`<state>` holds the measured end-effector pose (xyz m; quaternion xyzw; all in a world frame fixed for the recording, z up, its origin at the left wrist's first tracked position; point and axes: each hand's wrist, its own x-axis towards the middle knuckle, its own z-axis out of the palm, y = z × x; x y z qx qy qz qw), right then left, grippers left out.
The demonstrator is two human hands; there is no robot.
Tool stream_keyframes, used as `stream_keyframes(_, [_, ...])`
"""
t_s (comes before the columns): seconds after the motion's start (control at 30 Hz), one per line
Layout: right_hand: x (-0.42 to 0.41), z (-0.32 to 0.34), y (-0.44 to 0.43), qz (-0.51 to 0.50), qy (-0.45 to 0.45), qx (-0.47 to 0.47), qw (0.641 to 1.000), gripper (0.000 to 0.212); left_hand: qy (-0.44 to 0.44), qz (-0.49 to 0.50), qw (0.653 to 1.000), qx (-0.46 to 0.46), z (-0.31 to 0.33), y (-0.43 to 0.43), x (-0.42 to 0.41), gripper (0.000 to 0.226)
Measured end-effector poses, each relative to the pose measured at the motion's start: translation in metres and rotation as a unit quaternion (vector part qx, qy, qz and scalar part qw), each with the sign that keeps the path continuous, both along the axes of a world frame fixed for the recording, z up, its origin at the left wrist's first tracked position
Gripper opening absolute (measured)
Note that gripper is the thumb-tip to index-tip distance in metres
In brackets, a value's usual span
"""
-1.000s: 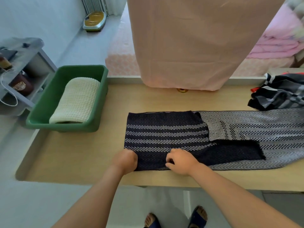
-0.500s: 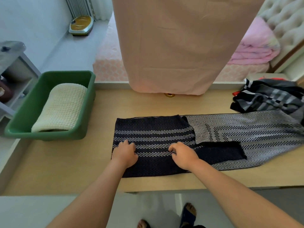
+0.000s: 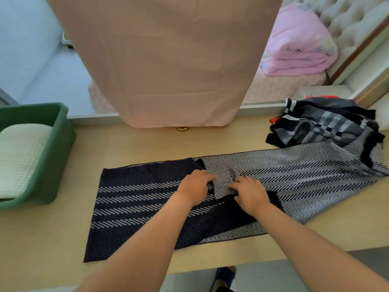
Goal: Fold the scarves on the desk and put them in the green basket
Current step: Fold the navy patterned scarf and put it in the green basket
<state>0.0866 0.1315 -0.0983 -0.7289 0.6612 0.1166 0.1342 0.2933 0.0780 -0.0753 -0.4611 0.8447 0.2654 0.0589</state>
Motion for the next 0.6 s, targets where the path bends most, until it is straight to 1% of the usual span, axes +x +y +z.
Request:
stream_keyframes(0.1, [-0.018, -0.012, -0.005, 0.002, -0.075, -0.052, 0.996, 0.027, -0.018, -0.032, 0.999, -0.007, -0.011, -0.008, -0.026, 0.06])
stream_keyframes(0.17, [-0.028, -0.016, -0.011, -0.032, -0.135, -0.079, 0.987, 0.016, -0.035, -0.048, 0.998, -0.02, -0.018, -0.015, -0.038, 0.054])
stream_keyframes(0.2, [-0.033, -0.016, -0.015, -0.06, -0.166, -0.078, 0.981, 0.015, -0.046, -0.056, 0.997, -0.026, -0.019, -0.019, -0.042, 0.049])
stream_keyframes(0.27, [-0.042, -0.013, -0.024, -0.107, -0.223, -0.046, 0.968, 0.012, -0.061, -0.065, 0.996, -0.027, -0.02, -0.029, -0.05, 0.037])
stream_keyframes(0.3, [-0.047, -0.011, -0.027, -0.116, -0.242, -0.025, 0.963, 0.008, -0.063, -0.068, 0.995, -0.024, -0.02, -0.034, -0.054, 0.032])
stream_keyframes(0.33, [-0.049, -0.009, -0.029, -0.104, -0.245, 0.0, 0.964, 0.007, -0.063, -0.068, 0.995, -0.021, -0.02, -0.037, -0.055, 0.029])
stream_keyframes(0.4, [-0.05, -0.008, -0.028, -0.045, -0.202, 0.037, 0.978, 0.037, -0.056, -0.064, 0.996, -0.023, -0.025, -0.043, -0.06, 0.021])
stream_keyframes(0.43, [-0.048, -0.007, -0.027, -0.018, -0.175, 0.042, 0.984, 0.051, -0.052, -0.057, 0.997, -0.029, -0.027, -0.044, -0.06, 0.016])
stream_keyframes(0.47, [-0.047, -0.009, -0.026, 0.002, -0.16, 0.033, 0.987, 0.059, -0.048, -0.049, 0.997, -0.032, -0.03, -0.044, -0.061, 0.011])
stream_keyframes(0.53, [-0.044, -0.014, -0.024, 0.027, -0.146, -0.005, 0.989, 0.065, -0.036, -0.033, 0.999, -0.016, -0.036, -0.046, -0.062, 0.006])
stream_keyframes(0.6, [-0.041, -0.019, -0.025, 0.042, -0.141, -0.038, 0.988, 0.065, -0.012, -0.002, 1.0, 0.017, -0.038, -0.046, -0.062, 0.006])
